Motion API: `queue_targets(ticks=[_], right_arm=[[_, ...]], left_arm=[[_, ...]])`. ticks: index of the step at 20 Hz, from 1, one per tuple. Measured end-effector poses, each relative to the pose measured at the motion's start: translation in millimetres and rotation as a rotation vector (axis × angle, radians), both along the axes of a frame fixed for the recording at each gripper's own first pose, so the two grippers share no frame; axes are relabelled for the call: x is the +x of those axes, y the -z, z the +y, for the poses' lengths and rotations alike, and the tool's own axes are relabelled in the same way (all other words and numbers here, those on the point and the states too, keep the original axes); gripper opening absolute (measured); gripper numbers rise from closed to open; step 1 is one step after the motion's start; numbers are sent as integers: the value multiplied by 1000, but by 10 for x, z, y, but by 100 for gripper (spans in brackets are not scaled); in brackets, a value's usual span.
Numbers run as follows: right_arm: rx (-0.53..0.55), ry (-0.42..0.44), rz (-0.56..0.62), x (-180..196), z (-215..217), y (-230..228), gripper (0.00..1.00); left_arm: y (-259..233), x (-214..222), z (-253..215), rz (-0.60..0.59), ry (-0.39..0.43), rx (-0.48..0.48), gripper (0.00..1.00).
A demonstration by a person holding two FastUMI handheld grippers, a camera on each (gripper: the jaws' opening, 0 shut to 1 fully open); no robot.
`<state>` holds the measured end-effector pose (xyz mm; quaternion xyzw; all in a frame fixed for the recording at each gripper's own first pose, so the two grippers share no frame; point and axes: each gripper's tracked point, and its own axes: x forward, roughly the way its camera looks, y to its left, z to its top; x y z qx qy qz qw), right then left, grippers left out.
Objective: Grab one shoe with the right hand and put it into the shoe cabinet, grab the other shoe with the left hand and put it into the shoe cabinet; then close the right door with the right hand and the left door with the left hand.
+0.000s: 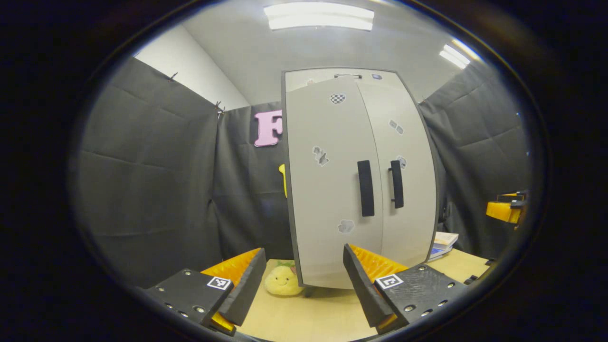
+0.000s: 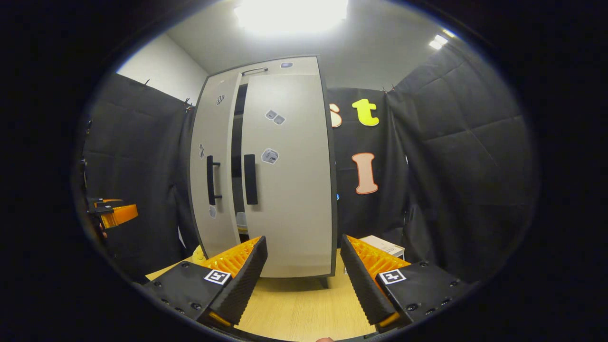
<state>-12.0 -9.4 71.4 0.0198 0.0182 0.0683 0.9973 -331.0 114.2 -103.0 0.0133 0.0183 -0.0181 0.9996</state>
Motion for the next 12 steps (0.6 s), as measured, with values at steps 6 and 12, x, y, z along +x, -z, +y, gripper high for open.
queue_targets(ticks=[6,12], right_arm=[[-1,5,-14,-85,20,-80,97],[-2,15,-14,-121,-34,-97,97]], left_arm=[[-117,-125,5,-19,7,3,94],[-147,-160,-64,-22,19,7,94]])
